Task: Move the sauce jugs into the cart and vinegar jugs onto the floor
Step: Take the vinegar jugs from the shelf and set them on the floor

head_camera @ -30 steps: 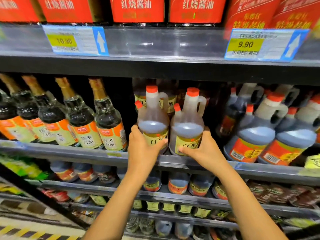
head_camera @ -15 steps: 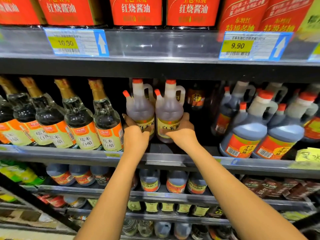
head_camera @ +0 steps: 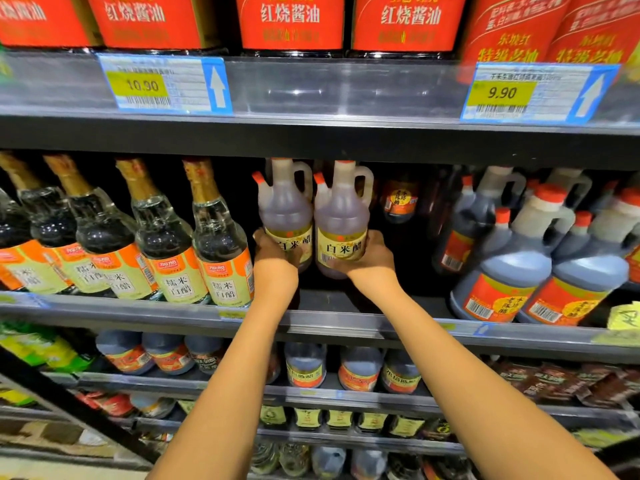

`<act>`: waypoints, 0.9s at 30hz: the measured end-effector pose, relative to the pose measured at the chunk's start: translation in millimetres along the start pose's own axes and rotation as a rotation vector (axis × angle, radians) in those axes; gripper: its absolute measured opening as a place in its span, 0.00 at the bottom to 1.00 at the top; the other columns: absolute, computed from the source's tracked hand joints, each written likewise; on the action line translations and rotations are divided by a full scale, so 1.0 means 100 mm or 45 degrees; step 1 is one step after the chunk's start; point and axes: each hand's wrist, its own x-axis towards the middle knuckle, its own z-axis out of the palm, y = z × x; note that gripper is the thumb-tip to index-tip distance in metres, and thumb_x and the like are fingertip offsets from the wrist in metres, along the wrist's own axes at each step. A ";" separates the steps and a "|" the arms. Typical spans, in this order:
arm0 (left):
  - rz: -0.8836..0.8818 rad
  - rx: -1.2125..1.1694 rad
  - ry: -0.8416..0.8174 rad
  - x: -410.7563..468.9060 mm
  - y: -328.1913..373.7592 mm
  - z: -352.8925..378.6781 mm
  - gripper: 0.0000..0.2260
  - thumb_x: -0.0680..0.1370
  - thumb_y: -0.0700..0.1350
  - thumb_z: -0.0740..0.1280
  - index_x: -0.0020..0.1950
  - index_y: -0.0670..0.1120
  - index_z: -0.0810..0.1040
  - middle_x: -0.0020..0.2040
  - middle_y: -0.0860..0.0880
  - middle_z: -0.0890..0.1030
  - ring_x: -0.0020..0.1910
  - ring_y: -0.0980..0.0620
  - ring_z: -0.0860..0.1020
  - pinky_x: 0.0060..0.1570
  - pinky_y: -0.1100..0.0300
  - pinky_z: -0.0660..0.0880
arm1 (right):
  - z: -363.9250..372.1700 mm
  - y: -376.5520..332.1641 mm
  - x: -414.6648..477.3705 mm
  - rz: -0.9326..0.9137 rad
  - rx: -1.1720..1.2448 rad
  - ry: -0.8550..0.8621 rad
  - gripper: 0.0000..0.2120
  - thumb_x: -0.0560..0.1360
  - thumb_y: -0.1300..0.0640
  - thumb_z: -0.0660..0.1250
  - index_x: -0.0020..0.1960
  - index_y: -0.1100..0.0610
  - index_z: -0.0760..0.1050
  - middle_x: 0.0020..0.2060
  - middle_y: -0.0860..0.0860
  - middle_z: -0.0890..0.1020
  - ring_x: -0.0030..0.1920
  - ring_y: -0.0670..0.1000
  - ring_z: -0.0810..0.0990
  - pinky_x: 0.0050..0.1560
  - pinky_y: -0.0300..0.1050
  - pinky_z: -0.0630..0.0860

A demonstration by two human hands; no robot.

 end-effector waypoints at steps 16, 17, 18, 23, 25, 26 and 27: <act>0.163 -0.013 -0.147 0.34 0.06 0.10 0.39 0.80 0.46 0.61 0.75 0.39 0.33 0.71 0.33 0.65 0.66 0.37 0.69 0.59 0.53 0.67 | 0.09 0.01 0.20 -0.076 -0.118 0.127 0.30 0.63 0.48 0.78 0.59 0.60 0.74 0.56 0.56 0.82 0.56 0.57 0.80 0.55 0.51 0.78; 0.168 -0.024 -0.162 0.35 0.06 0.10 0.39 0.80 0.46 0.62 0.75 0.39 0.33 0.72 0.34 0.64 0.67 0.37 0.68 0.60 0.54 0.67 | 0.10 0.01 0.21 -0.071 -0.114 0.131 0.29 0.63 0.48 0.78 0.58 0.60 0.74 0.56 0.56 0.81 0.56 0.57 0.80 0.54 0.49 0.78; 0.179 -0.035 -0.174 0.35 0.07 0.09 0.39 0.80 0.45 0.62 0.75 0.39 0.33 0.72 0.34 0.63 0.68 0.37 0.67 0.62 0.54 0.66 | 0.10 0.00 0.21 -0.065 -0.105 0.136 0.29 0.63 0.49 0.79 0.58 0.60 0.73 0.56 0.56 0.81 0.56 0.57 0.80 0.53 0.48 0.77; 0.194 -0.040 -0.204 0.35 0.07 0.08 0.39 0.80 0.46 0.62 0.74 0.40 0.32 0.74 0.36 0.60 0.72 0.39 0.63 0.66 0.52 0.62 | 0.09 -0.02 0.21 -0.032 -0.085 0.155 0.31 0.62 0.49 0.79 0.58 0.61 0.71 0.56 0.56 0.81 0.56 0.58 0.80 0.51 0.47 0.76; 0.191 -0.044 -0.194 0.35 0.07 0.09 0.40 0.80 0.46 0.62 0.74 0.40 0.31 0.75 0.37 0.59 0.72 0.39 0.63 0.66 0.52 0.62 | 0.12 -0.03 0.20 -0.014 -0.084 0.169 0.32 0.62 0.48 0.79 0.58 0.61 0.70 0.56 0.57 0.81 0.56 0.58 0.80 0.51 0.48 0.77; 0.183 -0.044 -0.183 0.34 0.07 0.10 0.40 0.80 0.46 0.62 0.74 0.40 0.31 0.75 0.37 0.59 0.72 0.39 0.63 0.66 0.52 0.63 | 0.14 -0.04 0.20 -0.007 -0.084 0.186 0.32 0.62 0.48 0.79 0.58 0.62 0.70 0.57 0.58 0.80 0.56 0.59 0.80 0.51 0.49 0.77; 0.169 -0.035 -0.172 0.34 0.06 0.12 0.39 0.80 0.46 0.61 0.74 0.40 0.32 0.75 0.37 0.60 0.72 0.39 0.63 0.65 0.52 0.63 | 0.16 -0.05 0.19 0.002 -0.080 0.203 0.33 0.62 0.47 0.79 0.58 0.62 0.70 0.57 0.58 0.80 0.57 0.60 0.79 0.52 0.50 0.77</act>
